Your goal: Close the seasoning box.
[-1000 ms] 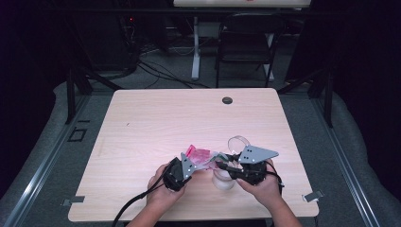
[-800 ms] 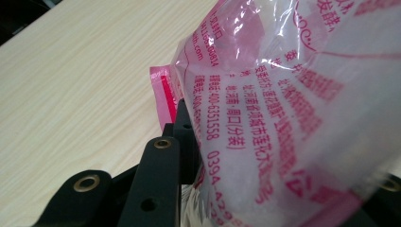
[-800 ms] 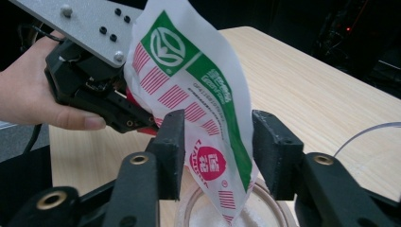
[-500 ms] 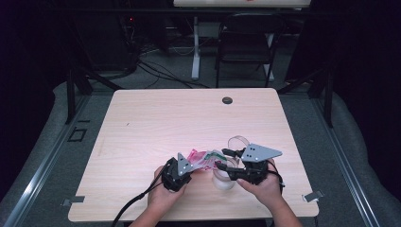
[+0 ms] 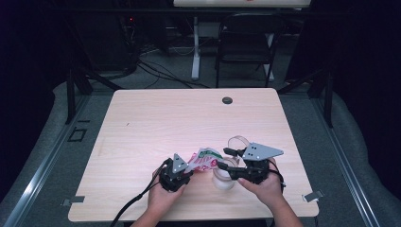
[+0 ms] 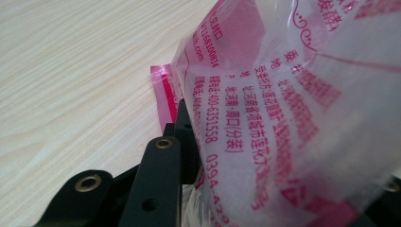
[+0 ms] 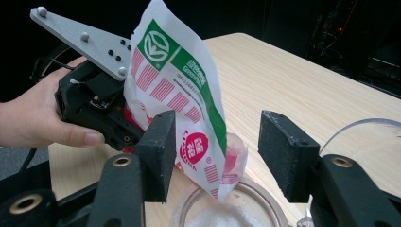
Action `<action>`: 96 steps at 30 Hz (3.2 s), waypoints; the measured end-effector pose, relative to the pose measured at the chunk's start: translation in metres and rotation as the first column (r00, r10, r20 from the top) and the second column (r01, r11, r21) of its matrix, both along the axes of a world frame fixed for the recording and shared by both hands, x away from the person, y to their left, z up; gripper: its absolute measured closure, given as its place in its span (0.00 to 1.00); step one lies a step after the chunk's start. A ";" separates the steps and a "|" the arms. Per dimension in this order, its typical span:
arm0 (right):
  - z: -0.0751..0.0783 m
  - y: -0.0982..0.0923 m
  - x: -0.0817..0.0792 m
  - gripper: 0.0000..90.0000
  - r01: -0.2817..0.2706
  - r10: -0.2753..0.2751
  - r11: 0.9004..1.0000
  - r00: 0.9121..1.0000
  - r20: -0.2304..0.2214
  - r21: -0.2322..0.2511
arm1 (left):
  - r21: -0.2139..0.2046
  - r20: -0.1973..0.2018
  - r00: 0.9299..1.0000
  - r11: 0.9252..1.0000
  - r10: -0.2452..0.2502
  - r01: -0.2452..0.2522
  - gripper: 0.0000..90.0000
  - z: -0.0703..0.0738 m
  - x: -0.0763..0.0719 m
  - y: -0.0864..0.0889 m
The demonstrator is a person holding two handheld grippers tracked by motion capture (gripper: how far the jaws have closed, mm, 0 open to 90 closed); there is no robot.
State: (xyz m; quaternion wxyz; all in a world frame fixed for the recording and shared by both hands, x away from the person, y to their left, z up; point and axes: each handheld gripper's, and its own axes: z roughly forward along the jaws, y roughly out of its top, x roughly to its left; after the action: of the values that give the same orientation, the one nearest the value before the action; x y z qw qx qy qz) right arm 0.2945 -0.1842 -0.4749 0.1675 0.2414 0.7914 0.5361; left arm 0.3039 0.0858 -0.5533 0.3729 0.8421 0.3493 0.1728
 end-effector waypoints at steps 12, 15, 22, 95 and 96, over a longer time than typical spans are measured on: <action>0.002 -0.002 0.000 0.53 0.008 -0.008 1.000 1.000 0.000 0.011 | -0.028 0.023 1.000 1.000 0.000 0.000 0.83 0.006 -0.002 0.004; 0.003 -0.003 -0.001 0.53 0.012 -0.012 1.000 1.000 0.007 0.016 | -0.038 0.012 1.000 0.999 0.003 -0.002 0.83 0.007 -0.002 0.007; 0.005 -0.006 -0.001 0.53 0.020 -0.020 1.000 1.000 0.014 0.018 | -0.064 0.024 0.998 0.996 0.058 -0.056 0.83 0.014 0.001 0.027; 0.002 -0.016 -0.002 0.56 0.067 -0.067 0.998 0.998 -0.006 0.007 | -0.045 0.039 0.824 0.825 0.565 -0.563 0.40 -0.017 0.024 0.196; 0.002 -0.016 -0.002 0.56 0.068 -0.068 0.998 0.998 -0.005 0.007 | -0.053 0.040 0.824 0.825 0.565 -0.563 0.37 -0.017 0.023 0.195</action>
State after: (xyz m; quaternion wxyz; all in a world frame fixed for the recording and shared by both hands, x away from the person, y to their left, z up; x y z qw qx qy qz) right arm 0.2926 -0.2000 -0.4728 0.1829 0.2702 0.7811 0.5324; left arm 0.3273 0.2811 -0.5699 0.3306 0.6889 0.5756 0.2912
